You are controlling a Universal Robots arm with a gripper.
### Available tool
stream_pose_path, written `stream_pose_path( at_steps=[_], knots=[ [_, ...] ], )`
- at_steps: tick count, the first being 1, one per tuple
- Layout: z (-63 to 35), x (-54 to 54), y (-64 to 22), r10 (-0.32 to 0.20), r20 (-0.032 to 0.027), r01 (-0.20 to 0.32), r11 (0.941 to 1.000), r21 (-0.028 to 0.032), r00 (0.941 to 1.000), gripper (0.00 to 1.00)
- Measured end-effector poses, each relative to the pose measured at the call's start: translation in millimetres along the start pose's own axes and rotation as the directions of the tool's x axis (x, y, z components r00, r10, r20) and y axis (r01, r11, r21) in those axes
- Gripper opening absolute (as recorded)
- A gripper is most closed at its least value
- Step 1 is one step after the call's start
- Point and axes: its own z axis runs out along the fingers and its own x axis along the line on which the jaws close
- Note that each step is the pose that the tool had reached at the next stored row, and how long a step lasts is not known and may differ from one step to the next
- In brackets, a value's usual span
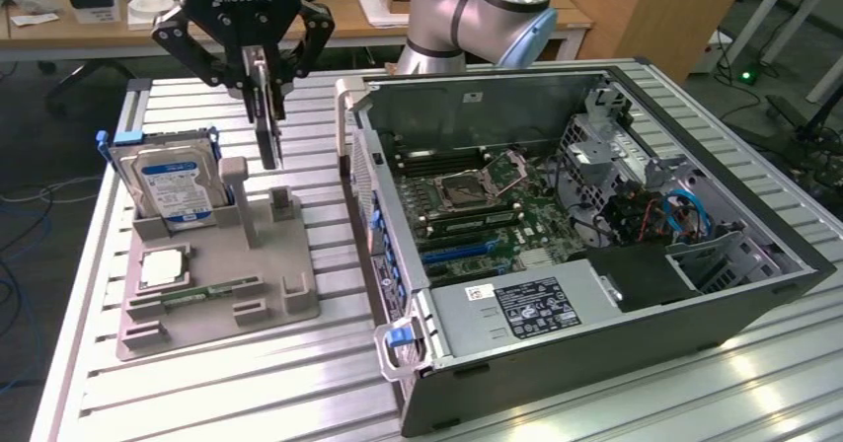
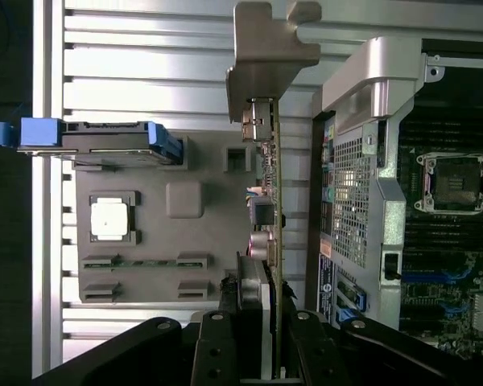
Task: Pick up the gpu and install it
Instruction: 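Pick up the gpu and move the gpu toward the slot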
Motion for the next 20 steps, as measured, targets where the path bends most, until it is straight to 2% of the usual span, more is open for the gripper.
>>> stream_pose_path(
  at_steps=[6, 20],
  knots=[
    [-0.2, -0.6, 0.0, 0.0, -0.0003, 0.0, 1.0, 0.0001, 1.0, 0.28],
    [0.3, -16.2, -0.2, 0.0, -0.0002, 0.0, 1.0, 0.0001, 1.0, 0.28]
  ],
)
